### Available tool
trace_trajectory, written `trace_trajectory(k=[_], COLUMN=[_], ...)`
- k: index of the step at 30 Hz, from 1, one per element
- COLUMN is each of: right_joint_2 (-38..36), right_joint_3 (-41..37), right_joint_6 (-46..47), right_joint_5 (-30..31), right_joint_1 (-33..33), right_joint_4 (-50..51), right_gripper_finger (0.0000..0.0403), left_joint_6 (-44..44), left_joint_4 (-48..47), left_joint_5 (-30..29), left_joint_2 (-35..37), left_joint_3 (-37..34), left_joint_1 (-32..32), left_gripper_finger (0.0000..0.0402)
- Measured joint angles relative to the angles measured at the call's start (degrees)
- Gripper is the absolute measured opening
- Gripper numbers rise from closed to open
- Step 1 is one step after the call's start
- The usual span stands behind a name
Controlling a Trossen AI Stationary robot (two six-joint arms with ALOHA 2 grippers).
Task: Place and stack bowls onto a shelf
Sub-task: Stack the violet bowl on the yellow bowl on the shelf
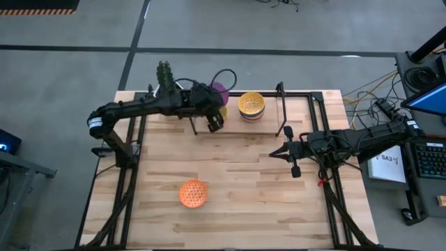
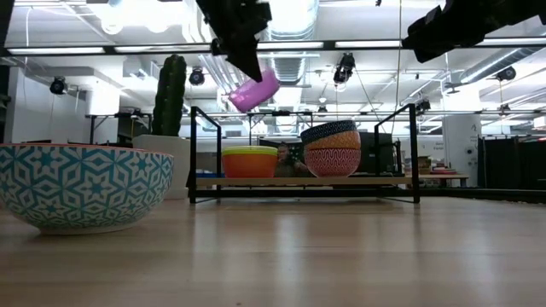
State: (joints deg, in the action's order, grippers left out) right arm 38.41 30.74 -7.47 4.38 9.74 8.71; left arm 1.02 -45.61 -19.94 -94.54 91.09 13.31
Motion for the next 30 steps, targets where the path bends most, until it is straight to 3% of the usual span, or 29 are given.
trace_trajectory(k=[14,30], right_joint_2=[0.0,0.0], right_joint_3=[0.0,0.0], right_joint_6=[-0.1,-0.1], right_joint_5=[0.0,0.0], right_joint_1=[0.0,0.0], right_joint_4=[0.1,0.0], right_gripper_finger=[0.0009,0.0009], left_joint_6=[1.0,1.7], left_joint_4=[-6.4,-6.7], left_joint_5=[-0.5,-0.5], left_joint_2=[-11.0,-12.5], left_joint_3=[-0.1,-0.1], left_joint_1=[0.9,1.7], left_gripper_finger=[0.0,0.0])
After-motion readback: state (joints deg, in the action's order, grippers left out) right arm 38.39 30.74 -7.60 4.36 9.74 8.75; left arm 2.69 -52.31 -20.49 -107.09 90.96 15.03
